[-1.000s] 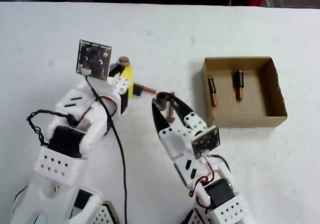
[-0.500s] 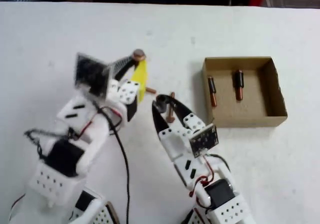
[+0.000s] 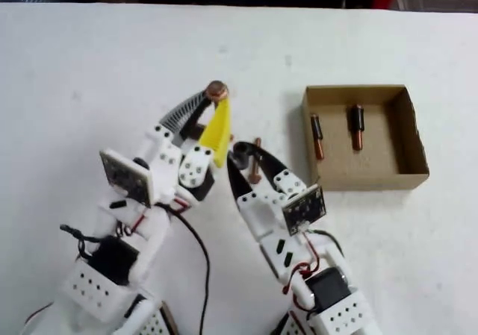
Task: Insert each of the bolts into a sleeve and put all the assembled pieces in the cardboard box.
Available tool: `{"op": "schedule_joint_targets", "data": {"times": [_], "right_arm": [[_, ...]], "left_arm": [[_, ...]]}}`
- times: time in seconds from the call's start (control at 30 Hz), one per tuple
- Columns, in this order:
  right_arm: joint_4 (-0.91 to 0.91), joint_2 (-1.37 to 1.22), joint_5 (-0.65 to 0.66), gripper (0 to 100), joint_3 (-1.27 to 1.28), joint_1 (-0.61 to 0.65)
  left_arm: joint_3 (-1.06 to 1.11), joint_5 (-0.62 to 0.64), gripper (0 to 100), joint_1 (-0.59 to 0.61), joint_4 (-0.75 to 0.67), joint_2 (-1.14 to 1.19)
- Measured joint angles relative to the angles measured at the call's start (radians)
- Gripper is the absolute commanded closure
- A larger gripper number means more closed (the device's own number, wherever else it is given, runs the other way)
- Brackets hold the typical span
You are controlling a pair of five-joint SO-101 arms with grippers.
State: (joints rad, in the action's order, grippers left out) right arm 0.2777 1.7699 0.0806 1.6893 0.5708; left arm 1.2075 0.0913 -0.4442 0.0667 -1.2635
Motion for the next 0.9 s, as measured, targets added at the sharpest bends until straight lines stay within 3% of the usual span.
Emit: {"op": "schedule_joint_targets", "data": {"times": [0.9], "right_arm": [[0.031, 0.000, 0.000, 98.1, 0.000, 0.000]], "left_arm": [[0.080, 0.002, 98, -0.072, -0.051, -0.009]]}}
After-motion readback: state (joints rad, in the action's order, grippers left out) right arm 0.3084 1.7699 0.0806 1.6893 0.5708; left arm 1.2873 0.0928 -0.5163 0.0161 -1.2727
